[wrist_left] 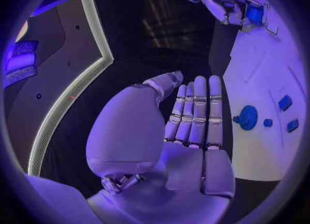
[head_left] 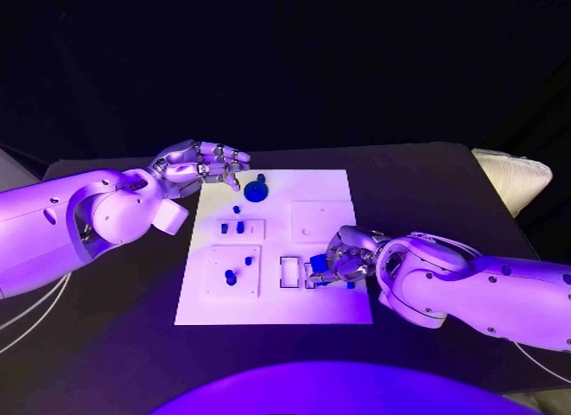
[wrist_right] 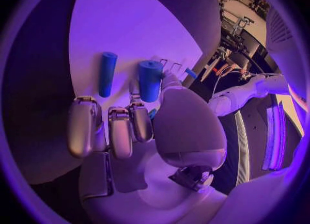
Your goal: Assemble the parts on the task board
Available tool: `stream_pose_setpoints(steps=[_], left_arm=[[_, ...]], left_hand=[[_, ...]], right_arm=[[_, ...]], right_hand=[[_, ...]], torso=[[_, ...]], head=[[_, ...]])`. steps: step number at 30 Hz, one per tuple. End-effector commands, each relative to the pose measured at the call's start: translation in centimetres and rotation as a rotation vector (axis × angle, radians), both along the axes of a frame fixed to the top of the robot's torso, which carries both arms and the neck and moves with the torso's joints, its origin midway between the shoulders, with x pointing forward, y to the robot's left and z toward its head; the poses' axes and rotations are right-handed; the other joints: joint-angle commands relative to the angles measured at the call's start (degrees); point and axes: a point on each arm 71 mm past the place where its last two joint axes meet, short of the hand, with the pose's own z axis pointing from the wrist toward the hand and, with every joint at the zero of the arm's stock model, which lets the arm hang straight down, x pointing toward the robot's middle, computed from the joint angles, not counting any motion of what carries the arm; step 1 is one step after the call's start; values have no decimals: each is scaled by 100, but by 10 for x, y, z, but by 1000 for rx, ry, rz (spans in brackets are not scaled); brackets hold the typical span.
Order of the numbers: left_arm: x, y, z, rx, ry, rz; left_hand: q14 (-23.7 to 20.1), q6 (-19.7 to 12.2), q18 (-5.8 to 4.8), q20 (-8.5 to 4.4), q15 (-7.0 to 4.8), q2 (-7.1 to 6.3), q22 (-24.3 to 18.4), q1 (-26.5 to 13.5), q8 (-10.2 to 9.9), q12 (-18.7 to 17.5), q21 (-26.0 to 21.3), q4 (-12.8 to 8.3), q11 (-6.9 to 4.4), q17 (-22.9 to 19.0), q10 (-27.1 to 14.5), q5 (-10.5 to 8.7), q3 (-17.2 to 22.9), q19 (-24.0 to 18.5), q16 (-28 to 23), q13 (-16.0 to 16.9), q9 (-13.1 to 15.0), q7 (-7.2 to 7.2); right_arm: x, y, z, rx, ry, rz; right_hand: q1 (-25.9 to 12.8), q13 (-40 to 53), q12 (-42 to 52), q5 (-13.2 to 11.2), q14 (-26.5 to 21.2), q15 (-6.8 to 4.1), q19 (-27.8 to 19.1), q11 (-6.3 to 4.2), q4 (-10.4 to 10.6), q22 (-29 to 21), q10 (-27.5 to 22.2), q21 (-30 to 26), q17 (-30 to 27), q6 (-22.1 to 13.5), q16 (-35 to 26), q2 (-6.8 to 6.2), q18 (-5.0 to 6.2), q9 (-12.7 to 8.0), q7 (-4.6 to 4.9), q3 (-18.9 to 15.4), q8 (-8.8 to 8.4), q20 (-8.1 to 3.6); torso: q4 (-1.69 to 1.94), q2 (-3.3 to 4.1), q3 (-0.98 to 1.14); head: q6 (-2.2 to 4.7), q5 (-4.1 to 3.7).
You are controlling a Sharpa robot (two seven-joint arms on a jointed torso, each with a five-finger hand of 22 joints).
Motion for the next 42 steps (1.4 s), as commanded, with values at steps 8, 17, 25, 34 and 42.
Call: stream_pose_setpoints(steps=[8,17,25,34,42], left_arm=[[-1,-2,0,-14,7,-19],[-1,-4,0,-15,12,-33],[0,-5,0,-17,6,-29],[-1,-6,1,-18,5,-29],[-1,-7,1,-18,5,-29]], left_hand=[[-28,-39,76,13,-9,29,-5,-8,19,30,-19,4,0,-5,-51,9,-13,36,-31,-8,-8,19],[-33,-42,77,13,-9,28,-9,-4,21,28,-27,4,0,-6,-59,13,-12,36,-32,-11,-10,18],[-37,-49,79,11,-12,30,-12,15,21,29,-30,-4,-2,-7,-64,23,-3,38,-33,-13,-12,18],[-38,-52,80,10,-14,33,-12,24,21,31,-30,-9,-3,-7,-62,27,2,40,-33,-13,-14,18],[-39,-64,80,9,-14,30,-12,30,17,33,-30,-12,-2,-8,-63,30,4,43,-33,-14,-18,20]], right_arm=[[-6,-11,-4,101,83,-106],[-5,-6,17,217,154,-166],[-2,11,26,206,193,-116],[-1,34,21,150,215,-40],[0,40,20,124,200,-10]], right_hand=[[727,619,17,1245,533,-67,360,-41,-7,1110,63,187,1182,121,69,53,-115,-131,-66,638,21,-39],[616,625,-20,910,530,-59,354,-31,1,1123,66,170,1177,154,64,-59,-114,-155,-56,1009,13,-37],[292,593,-86,766,524,-52,342,-24,9,1115,46,109,1153,175,50,-114,-104,-158,-50,1103,25,-29],[-296,593,-130,318,527,-77,341,-61,14,1123,61,91,1164,322,50,-96,-100,-110,-105,1136,159,-36],[-595,661,-72,177,535,-112,356,-102,17,1146,119,147,1200,390,65,-24,-110,-65,-154,1140,275,-64]], torso=[[-1,-1,-2],[10,-6,-12],[18,0,-15],[24,7,-8],[15,10,-9]], head=[[21,50],[47,44],[44,84],[24,123],[4,159]])
